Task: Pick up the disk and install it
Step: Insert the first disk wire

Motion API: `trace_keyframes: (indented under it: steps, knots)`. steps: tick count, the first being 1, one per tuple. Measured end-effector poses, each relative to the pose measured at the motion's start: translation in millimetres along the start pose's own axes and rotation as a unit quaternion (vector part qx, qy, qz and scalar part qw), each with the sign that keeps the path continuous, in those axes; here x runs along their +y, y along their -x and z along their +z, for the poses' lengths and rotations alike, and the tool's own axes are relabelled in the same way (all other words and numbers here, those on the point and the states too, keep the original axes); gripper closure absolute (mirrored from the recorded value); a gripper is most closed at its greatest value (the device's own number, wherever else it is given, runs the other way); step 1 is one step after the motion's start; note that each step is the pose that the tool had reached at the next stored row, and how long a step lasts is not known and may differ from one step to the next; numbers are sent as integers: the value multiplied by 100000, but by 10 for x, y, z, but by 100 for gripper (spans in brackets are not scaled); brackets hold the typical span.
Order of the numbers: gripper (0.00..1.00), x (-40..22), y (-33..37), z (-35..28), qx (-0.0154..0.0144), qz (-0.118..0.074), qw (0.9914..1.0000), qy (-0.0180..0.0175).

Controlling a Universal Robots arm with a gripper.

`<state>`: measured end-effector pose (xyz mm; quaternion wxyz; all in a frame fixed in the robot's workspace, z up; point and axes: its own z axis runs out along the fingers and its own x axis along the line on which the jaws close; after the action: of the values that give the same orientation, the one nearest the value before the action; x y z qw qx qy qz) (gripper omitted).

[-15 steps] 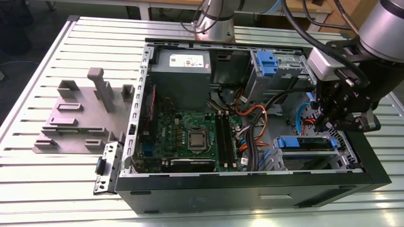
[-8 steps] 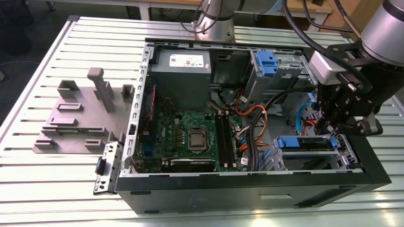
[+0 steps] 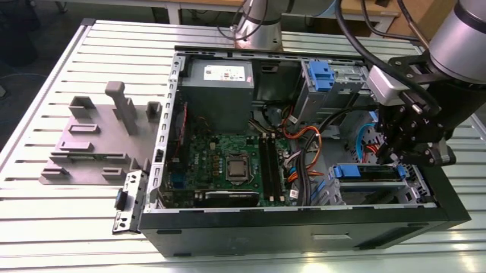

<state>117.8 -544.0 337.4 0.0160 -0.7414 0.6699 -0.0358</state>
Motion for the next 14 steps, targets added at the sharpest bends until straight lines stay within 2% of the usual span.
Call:
trace_keyframes:
  steps: [5, 14]
  knots:
    - [83, 0, 0, 3, 95, 1299, 99992, 23]
    - [83, 3, -23, 7, 98, 1396, 99990, 28]
